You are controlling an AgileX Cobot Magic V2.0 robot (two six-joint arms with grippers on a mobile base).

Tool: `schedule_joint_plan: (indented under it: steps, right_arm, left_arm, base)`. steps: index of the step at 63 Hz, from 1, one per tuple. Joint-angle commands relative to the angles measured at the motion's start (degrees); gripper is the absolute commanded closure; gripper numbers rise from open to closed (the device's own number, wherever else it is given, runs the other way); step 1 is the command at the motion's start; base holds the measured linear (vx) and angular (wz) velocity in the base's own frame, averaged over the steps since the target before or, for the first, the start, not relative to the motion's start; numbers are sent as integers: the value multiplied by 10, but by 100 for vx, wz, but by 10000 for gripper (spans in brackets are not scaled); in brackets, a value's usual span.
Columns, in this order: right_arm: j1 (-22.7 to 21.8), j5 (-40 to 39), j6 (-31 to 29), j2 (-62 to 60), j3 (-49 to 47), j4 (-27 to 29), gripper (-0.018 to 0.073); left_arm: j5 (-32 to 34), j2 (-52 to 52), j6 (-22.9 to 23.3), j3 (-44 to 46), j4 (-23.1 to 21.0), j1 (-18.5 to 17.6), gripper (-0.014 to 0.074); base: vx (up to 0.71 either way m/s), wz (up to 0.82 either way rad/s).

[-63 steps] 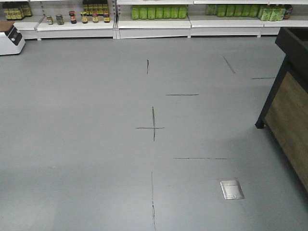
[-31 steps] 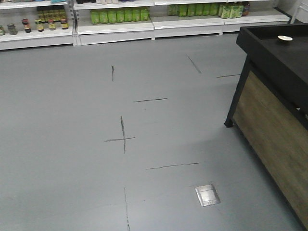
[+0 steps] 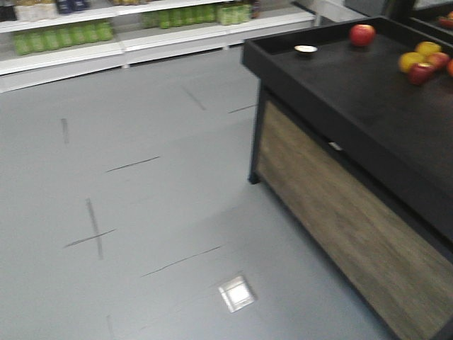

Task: Pick three apples into basket with both arms
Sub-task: 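Turn the base to face the light-blue basket on the table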

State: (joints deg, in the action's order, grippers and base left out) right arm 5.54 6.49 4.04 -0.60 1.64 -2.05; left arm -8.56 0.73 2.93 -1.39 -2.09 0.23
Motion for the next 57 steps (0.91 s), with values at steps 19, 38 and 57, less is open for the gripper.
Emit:
schedule_joint_plan:
  steps: [19,38,57]
  right_arm:
    - [-3,-40,-5,-6,8,-6,561]
    - [-3,-40,-5,-6,8,-6,561]
    - [-3,-40,-5,-6,8,-6,561]
  left_arm:
    - [40,9,3,-13,0,-1,603]
    - [40,9,3,-13,0,-1,603]
    - [40,9,3,-13,0,-1,603]
  base:
    - [14,-64]
    - [13,-59]
    - [11,-50]
